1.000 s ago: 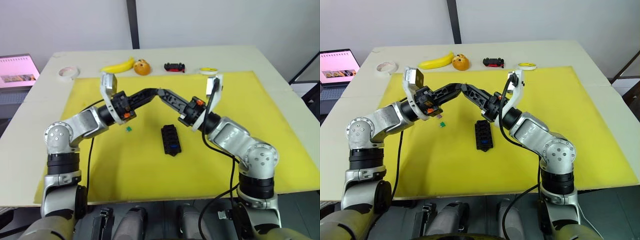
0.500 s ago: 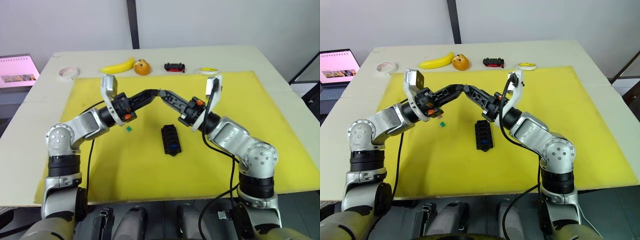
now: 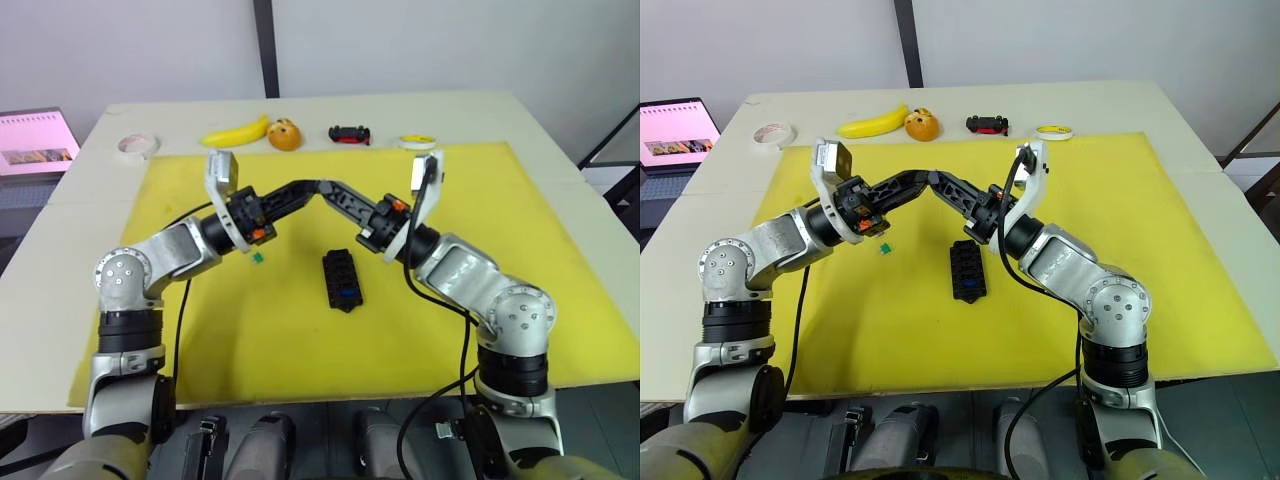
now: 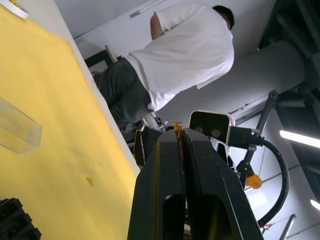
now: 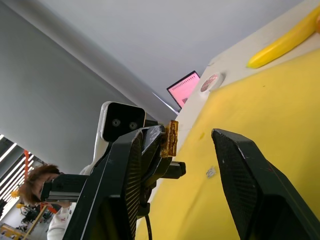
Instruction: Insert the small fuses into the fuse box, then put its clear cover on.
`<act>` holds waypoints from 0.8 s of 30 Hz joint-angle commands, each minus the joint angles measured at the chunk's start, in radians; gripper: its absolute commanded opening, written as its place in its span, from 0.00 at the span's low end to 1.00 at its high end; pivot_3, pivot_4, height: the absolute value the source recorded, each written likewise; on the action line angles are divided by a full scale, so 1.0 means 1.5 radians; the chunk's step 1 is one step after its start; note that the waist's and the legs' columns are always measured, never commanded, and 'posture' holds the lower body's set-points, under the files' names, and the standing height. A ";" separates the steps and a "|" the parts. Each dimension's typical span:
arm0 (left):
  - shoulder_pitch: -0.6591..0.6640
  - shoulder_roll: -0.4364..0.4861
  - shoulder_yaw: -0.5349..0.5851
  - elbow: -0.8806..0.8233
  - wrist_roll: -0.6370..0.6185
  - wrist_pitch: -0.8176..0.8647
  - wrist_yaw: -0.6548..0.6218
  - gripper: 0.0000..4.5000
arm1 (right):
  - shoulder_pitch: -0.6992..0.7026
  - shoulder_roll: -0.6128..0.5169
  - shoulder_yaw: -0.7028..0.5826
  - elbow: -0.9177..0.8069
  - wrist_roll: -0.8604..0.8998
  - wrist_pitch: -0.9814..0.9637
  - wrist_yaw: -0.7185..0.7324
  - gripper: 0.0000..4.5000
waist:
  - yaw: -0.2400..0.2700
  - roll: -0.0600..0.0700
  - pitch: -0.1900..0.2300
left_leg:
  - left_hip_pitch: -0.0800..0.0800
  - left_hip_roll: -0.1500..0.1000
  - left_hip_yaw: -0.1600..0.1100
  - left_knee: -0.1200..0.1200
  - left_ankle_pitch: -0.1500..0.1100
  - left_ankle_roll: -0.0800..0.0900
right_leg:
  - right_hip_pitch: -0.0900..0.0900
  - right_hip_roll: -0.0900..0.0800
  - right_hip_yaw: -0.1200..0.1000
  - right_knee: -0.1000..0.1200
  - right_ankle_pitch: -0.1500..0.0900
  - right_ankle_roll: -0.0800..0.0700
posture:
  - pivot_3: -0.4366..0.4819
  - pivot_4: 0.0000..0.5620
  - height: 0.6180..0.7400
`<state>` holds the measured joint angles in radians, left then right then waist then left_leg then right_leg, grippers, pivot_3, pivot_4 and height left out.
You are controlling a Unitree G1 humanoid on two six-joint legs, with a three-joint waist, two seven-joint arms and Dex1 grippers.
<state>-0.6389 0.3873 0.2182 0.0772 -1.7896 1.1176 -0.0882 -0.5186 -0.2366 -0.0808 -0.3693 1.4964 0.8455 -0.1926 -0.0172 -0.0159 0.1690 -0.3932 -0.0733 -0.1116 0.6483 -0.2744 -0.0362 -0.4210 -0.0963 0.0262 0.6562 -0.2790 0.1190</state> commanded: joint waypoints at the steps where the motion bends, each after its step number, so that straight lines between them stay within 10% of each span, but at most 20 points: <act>1: -0.011 0.001 0.006 -0.008 -0.017 -0.010 -0.001 0.00 | -0.004 0.003 0.002 -0.025 0.016 -0.009 -0.001 0.40 | 0.000 0.000 0.000 | 0.000 0.000 0.000 0.000 0.000 0.000 | 0.000 0.000 0.000 0.000 0.000 0.000 | 0.48 0.27 1.00; 5: -0.011 -0.002 0.004 -0.008 -0.016 -0.010 0.000 0.00 | -0.005 0.004 0.001 -0.024 0.021 -0.010 -0.001 0.02 | 0.000 0.000 0.000 | 0.000 0.000 0.000 0.000 0.000 0.000 | 0.000 0.000 0.000 0.000 0.000 0.000 | 0.48 0.27 1.00; 17: -0.011 0.018 -0.011 -0.001 0.000 0.011 -0.007 0.00 | -0.009 0.001 -0.001 -0.026 0.069 -0.017 -0.022 0.02 | 0.000 0.000 0.000 | 0.000 0.000 0.000 0.000 0.000 0.000 | 0.000 0.000 0.000 0.000 0.000 0.000 | 0.48 0.27 1.00; 24: -0.028 0.188 -0.039 -0.051 0.161 0.079 -0.241 0.68 | -0.038 -0.107 -0.009 -0.034 0.093 0.042 0.019 0.00 | -0.003 0.000 0.000 | 0.000 0.000 0.000 0.000 0.000 0.000 | 0.000 0.001 0.000 0.000 0.000 0.000 | 0.48 0.27 1.00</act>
<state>-0.6452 0.6311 0.1773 0.0748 -1.6262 1.2203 -0.3203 -0.5344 -0.3645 -0.0825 -0.3749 1.5981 0.8819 -0.2029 -0.0210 -0.0152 0.1695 -0.3938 -0.0732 -0.1110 0.6476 -0.2745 -0.0358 -0.4218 -0.0950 0.0262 0.6558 -0.2792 0.1188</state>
